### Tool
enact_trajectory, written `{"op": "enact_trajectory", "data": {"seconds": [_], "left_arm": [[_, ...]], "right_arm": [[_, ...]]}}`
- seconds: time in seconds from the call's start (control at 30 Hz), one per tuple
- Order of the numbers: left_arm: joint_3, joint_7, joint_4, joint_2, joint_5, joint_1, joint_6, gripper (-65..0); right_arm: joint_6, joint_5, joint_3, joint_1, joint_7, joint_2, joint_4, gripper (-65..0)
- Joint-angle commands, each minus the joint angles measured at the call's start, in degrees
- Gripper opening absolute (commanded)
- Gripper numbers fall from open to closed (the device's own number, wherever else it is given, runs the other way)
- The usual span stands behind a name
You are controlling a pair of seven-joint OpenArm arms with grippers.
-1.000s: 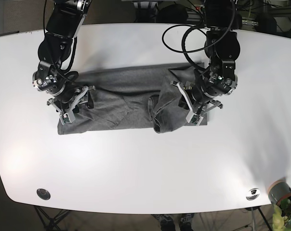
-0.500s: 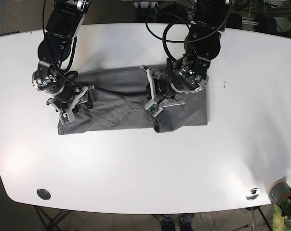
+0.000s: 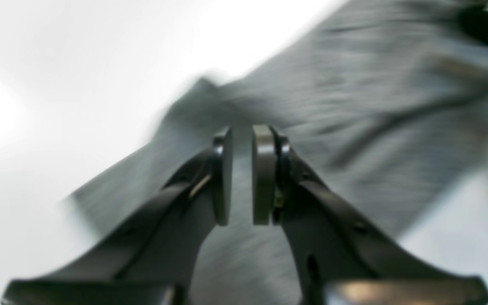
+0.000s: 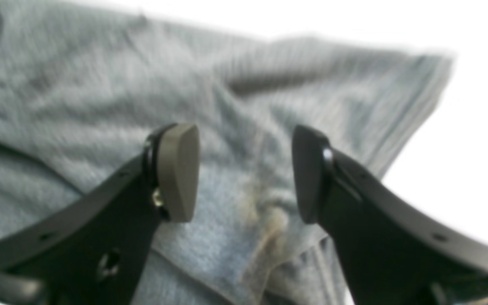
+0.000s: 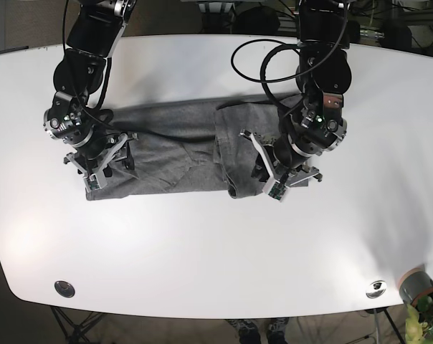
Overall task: Fold the T-shirt properly
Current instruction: 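Move the left gripper to the strip's middle and grasp the fabric, then fold the strip end held by the left gripper toward the right gripper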
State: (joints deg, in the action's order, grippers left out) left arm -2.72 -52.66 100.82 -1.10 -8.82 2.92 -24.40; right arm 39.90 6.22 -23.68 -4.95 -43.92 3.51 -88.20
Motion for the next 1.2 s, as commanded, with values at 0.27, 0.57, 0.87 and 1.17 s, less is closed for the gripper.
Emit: {"op": "enact_trajectory", "data": {"seconds": [0.27,0.57,0.87,1.17], "left_arm": [[0.13,7.70,-13.83,0.71,-0.98,6.62,-0.17,-58.9],[-5.85,9.72,-25.43,2.20,-0.98,13.57,-0.17,-58.7],[-5.59,7.96,-12.60,0.53,-8.98,10.14,-1.14,-56.5],[-1.37,3.21,1.03,-2.72,-11.36,-0.68,-1.05,-36.1]], "right_arm": [[0.10,0.77,-0.27,-2.13,-3.51,0.58,-6.96,-31.4],[0.10,0.86,-9.77,-6.96,-10.80,0.93,-5.91,-30.9],[0.10,0.86,-20.32,-13.73,-18.36,4.10,5.43,-30.8],[0.10,14.31,-21.11,-12.68,-21.35,8.76,15.46,-30.8]]}}
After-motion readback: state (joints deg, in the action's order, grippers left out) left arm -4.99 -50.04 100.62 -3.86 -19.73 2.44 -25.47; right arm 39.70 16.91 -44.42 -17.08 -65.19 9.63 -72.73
